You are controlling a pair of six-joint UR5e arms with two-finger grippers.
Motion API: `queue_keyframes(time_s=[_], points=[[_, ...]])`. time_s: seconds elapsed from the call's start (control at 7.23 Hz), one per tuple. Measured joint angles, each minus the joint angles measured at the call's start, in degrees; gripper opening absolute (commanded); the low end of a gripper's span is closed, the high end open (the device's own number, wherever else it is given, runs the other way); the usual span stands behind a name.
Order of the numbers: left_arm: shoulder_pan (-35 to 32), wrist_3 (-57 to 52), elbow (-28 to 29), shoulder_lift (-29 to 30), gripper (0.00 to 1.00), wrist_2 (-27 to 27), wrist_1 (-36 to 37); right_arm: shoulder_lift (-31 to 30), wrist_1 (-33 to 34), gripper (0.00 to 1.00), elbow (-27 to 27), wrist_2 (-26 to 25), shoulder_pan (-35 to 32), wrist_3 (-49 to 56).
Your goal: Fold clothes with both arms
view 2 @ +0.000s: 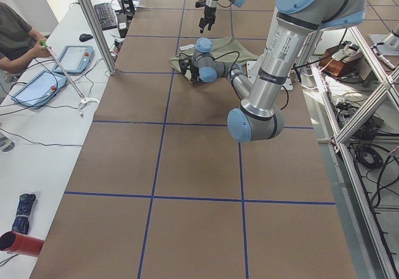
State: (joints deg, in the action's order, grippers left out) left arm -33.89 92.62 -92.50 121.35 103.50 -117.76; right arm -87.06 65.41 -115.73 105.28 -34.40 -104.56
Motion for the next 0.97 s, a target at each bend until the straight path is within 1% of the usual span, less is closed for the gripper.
queue_keyframes(time_s=[0.14, 0.41, 0.55, 0.69, 0.83, 0.97], points=[[-3.2, -0.8, 5.6, 3.7, 0.0, -0.8, -1.5, 0.2, 0.0, 1.0, 0.0, -0.2, 0.0, 0.0], [-7.6, -1.1, 22.5, 12.8, 0.0, -4.4, -10.8, 0.7, 0.0, 1.0, 0.1, -0.5, 0.0, 0.0], [-9.5, -1.4, 29.7, 16.5, 0.57, -5.4, -14.8, 1.0, 0.0, 1.0, 0.1, -0.6, 0.1, 0.0], [-10.9, -2.7, 33.4, 18.3, 0.67, -5.7, -16.8, 1.6, 0.0, 1.0, 0.1, -0.6, 0.2, 0.0], [-11.6, -4.2, 33.4, 18.4, 0.67, -5.5, -17.3, 2.8, 0.0, 1.0, 0.2, -0.6, 0.7, 0.0], [-11.9, -4.8, 30.4, 17.0, 0.67, -3.9, -17.3, 4.4, 0.1, 1.0, 0.3, -0.7, 1.5, 0.0]])
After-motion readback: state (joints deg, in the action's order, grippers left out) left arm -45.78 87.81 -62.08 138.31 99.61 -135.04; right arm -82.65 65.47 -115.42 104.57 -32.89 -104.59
